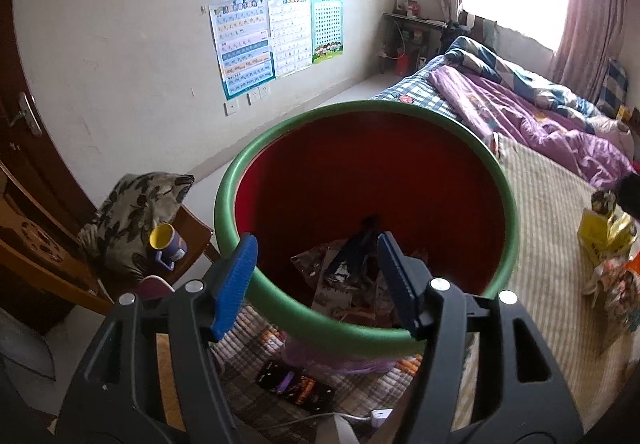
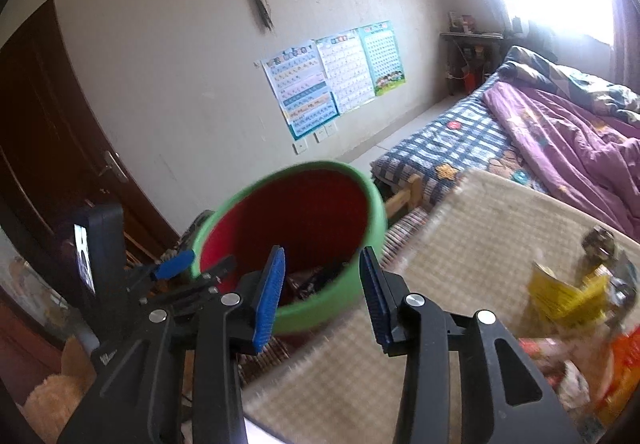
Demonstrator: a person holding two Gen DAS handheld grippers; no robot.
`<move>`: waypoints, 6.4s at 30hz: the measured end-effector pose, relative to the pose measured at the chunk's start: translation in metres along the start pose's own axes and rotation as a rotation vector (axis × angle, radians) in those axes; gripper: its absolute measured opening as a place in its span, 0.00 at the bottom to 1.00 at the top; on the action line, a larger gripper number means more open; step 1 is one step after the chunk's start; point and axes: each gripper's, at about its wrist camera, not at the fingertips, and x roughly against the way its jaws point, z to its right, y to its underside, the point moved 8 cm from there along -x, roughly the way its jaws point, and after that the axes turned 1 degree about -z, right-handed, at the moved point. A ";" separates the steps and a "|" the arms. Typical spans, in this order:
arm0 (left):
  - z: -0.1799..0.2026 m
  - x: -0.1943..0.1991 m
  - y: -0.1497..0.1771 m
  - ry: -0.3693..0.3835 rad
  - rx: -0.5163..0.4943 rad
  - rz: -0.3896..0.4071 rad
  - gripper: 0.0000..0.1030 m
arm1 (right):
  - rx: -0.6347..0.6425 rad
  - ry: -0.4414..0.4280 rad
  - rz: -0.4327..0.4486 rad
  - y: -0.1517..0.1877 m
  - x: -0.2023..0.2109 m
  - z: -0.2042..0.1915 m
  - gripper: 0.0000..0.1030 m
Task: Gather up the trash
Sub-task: 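Grasp crumpled paper with left tool while right tool grasps orange bag, then carry crumpled paper over bin with left tool while right tool carries orange bag, then open left tool over bin releasing crumpled paper while right tool releases orange bag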
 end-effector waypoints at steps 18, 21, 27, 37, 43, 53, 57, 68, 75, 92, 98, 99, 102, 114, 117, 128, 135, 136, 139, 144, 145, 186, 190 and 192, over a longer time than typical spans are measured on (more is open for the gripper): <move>0.157 0.058 0.035 0.313 -0.176 -0.055 0.59 | -0.310 0.476 0.078 0.085 0.136 0.198 0.50; 0.185 0.065 0.043 0.383 -0.194 -0.078 0.65 | -0.342 0.486 0.043 0.097 0.134 0.216 0.58; 0.242 0.070 0.061 0.507 -0.254 -0.140 0.72 | -0.368 0.467 -0.037 0.115 0.120 0.233 0.60; 0.303 0.035 0.094 0.596 -0.280 -0.342 0.73 | -0.396 0.429 -0.059 0.122 0.117 0.238 0.60; 0.302 0.027 0.108 0.631 -0.245 -0.403 0.42 | -0.399 0.424 -0.062 0.121 0.121 0.237 0.58; 0.271 0.059 0.081 0.617 -0.206 -0.276 0.31 | -0.395 0.437 -0.086 0.120 0.114 0.235 0.58; 0.251 0.067 0.066 0.584 -0.177 -0.214 0.31 | -0.402 0.421 -0.114 0.127 0.109 0.235 0.51; 0.202 0.081 0.025 0.485 -0.121 -0.085 0.31 | -0.317 0.410 0.023 0.091 0.134 0.201 0.47; 0.186 0.082 0.022 0.449 -0.119 -0.058 0.31 | -0.244 0.371 0.079 0.065 0.135 0.170 0.47; 0.170 0.086 0.015 0.390 -0.107 -0.012 0.31 | -0.231 0.291 0.090 0.057 0.130 0.145 0.47; 0.156 0.084 0.010 0.351 -0.096 0.007 0.31 | -0.191 0.228 0.079 0.049 0.114 0.118 0.47; 0.153 0.084 0.010 0.343 -0.091 0.009 0.31 | -0.183 0.218 0.077 0.047 0.111 0.113 0.47; 0.146 0.081 0.006 0.328 -0.078 0.012 0.31 | -0.160 0.196 0.075 0.042 0.103 0.102 0.47; 0.123 0.071 0.003 0.296 -0.046 0.013 0.31 | -0.090 0.143 0.063 0.023 0.079 0.071 0.47; 0.118 0.069 0.003 0.286 -0.043 0.012 0.31 | -0.082 0.133 0.063 0.018 0.072 0.064 0.47; 0.089 0.054 -0.003 0.244 -0.010 0.013 0.31 | -0.054 0.110 0.051 0.009 0.045 0.044 0.47; 0.070 0.037 -0.006 0.226 0.002 0.002 0.31 | -0.053 0.093 0.035 0.006 0.026 0.035 0.47; 0.068 0.036 -0.006 0.224 0.003 0.000 0.31 | -0.053 0.092 0.033 0.006 0.023 0.033 0.47; 0.062 0.031 -0.007 0.222 0.012 -0.005 0.31 | -0.045 0.090 0.032 0.003 0.016 0.029 0.47; 0.051 0.021 -0.008 0.215 0.014 -0.011 0.31 | -0.027 0.078 0.024 -0.002 0.002 0.019 0.47; 0.050 0.020 -0.008 0.213 0.016 -0.011 0.31 | -0.022 0.076 0.023 -0.003 0.000 0.016 0.47; 0.009 -0.022 -0.019 0.180 0.040 -0.065 0.31 | -0.023 0.041 -0.007 -0.015 -0.078 -0.020 0.48; 0.007 -0.026 -0.017 0.182 0.039 -0.072 0.31 | -0.029 0.043 -0.011 -0.014 -0.080 -0.020 0.48; 0.007 -0.026 -0.016 0.182 0.041 -0.074 0.31 | -0.028 0.043 -0.012 -0.015 -0.079 -0.022 0.48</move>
